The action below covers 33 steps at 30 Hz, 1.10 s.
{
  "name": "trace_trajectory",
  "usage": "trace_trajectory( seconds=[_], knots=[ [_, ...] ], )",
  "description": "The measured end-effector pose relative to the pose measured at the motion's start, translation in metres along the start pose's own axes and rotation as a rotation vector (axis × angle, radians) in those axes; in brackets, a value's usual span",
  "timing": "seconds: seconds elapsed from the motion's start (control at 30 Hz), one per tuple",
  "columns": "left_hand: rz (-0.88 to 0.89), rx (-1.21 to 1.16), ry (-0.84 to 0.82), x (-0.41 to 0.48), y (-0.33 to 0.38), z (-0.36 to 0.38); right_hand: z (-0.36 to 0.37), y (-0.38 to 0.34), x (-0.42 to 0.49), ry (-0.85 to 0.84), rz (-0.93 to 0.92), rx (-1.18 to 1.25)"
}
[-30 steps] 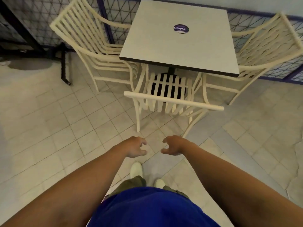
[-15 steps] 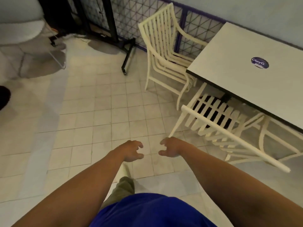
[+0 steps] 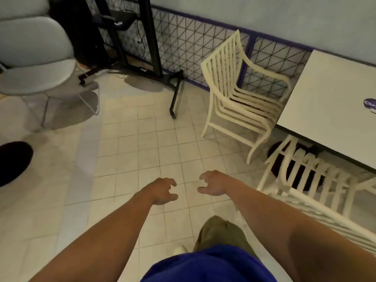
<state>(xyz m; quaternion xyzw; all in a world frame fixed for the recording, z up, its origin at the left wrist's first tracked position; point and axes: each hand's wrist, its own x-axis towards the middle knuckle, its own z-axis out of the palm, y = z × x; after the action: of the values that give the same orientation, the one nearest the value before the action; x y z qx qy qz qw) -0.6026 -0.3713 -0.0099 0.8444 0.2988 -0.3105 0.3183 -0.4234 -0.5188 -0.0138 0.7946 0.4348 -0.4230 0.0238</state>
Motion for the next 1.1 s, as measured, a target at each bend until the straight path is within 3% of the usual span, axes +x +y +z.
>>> trace_trajectory(
  seconds=[0.77, 1.1],
  knots=[
    [0.08, 0.047, -0.006, 0.276, -0.025, -0.355, -0.305, -0.039, 0.292, 0.068, 0.074, 0.045],
    [0.206, 0.26, -0.094, 0.418, -0.072, -0.526, -0.401, -0.079, 0.429, 0.157, 0.197, 0.177]
  ],
)
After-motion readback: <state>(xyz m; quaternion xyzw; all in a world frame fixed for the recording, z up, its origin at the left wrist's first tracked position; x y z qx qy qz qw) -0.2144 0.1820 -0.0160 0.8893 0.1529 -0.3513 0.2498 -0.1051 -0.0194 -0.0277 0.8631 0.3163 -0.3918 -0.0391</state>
